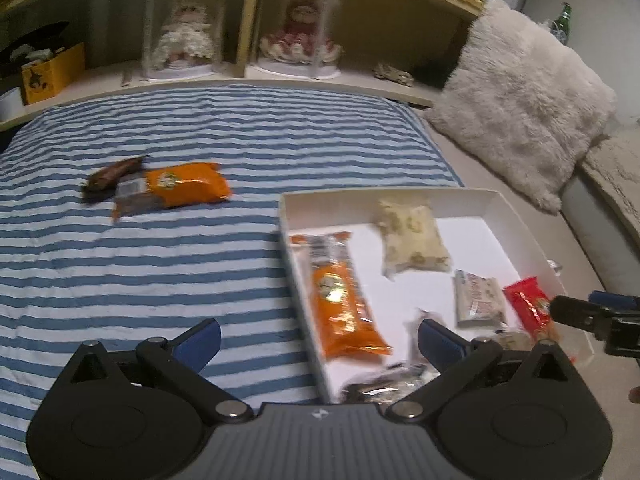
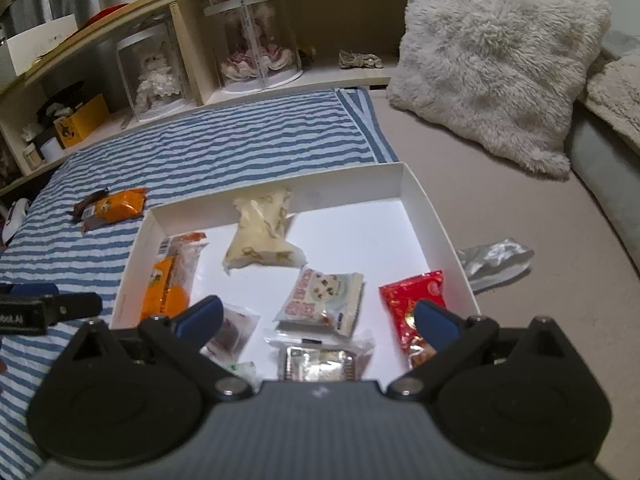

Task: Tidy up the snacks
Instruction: 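Lift both tools away from the tray toward the orange bar and brown stick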

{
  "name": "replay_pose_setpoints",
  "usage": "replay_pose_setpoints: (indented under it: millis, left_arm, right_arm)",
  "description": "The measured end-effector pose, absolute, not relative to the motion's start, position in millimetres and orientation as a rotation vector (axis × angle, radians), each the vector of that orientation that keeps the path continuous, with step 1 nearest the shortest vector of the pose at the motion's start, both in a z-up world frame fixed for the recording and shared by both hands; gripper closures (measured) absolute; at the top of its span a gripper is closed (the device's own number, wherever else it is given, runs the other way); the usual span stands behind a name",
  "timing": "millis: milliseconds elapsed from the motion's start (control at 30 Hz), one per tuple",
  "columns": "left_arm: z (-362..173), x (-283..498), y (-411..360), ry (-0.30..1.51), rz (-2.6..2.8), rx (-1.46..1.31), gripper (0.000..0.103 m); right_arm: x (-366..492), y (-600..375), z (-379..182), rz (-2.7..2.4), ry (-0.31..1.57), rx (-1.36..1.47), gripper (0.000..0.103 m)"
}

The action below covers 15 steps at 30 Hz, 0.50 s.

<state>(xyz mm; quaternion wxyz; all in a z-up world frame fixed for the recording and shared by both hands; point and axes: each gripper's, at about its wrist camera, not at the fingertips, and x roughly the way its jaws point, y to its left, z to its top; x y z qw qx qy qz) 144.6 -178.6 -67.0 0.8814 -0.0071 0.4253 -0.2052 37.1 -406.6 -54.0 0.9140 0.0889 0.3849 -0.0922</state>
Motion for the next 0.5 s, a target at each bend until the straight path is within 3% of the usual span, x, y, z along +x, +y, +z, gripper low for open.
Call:
replay_pose_setpoints:
  millis: [500]
  left_arm:
    - [-64.3, 184.8, -83.8, 0.81, -0.309, -0.069, 0.0]
  right_arm:
    - [75.5, -349.4, -57.7, -0.108, 0.711, 0.108, 0.001]
